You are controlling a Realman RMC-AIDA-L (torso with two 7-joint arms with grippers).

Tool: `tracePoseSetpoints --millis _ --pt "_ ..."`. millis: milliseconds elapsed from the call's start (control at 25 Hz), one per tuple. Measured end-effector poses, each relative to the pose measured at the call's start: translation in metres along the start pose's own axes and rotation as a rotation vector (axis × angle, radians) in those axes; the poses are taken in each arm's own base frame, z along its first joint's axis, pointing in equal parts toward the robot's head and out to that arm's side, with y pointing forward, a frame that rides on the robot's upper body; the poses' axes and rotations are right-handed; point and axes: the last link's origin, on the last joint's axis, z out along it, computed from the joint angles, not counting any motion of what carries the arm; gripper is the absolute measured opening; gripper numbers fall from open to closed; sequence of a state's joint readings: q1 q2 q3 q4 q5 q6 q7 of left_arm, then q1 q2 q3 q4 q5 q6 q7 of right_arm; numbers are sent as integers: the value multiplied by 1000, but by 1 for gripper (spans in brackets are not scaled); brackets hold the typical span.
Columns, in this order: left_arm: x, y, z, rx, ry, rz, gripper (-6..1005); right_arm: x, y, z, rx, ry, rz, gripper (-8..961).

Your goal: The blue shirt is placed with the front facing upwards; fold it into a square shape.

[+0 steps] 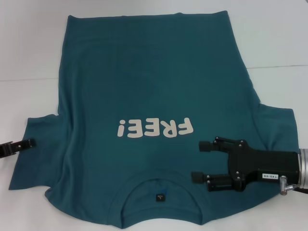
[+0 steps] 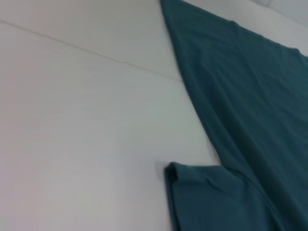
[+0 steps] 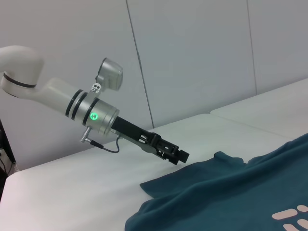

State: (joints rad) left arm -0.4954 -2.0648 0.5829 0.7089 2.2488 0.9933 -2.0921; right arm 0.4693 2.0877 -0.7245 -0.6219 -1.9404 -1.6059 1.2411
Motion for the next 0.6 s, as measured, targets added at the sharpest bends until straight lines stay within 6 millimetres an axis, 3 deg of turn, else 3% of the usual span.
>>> tracePoseSetpoints --millis 320,600 --pt "1 3 3 1 -6 19 908 0 0 0 -1 1 -2 946" --pt "1 4 4 -1 -6 37 907 -1 -1 -1 0 3 -1 946"
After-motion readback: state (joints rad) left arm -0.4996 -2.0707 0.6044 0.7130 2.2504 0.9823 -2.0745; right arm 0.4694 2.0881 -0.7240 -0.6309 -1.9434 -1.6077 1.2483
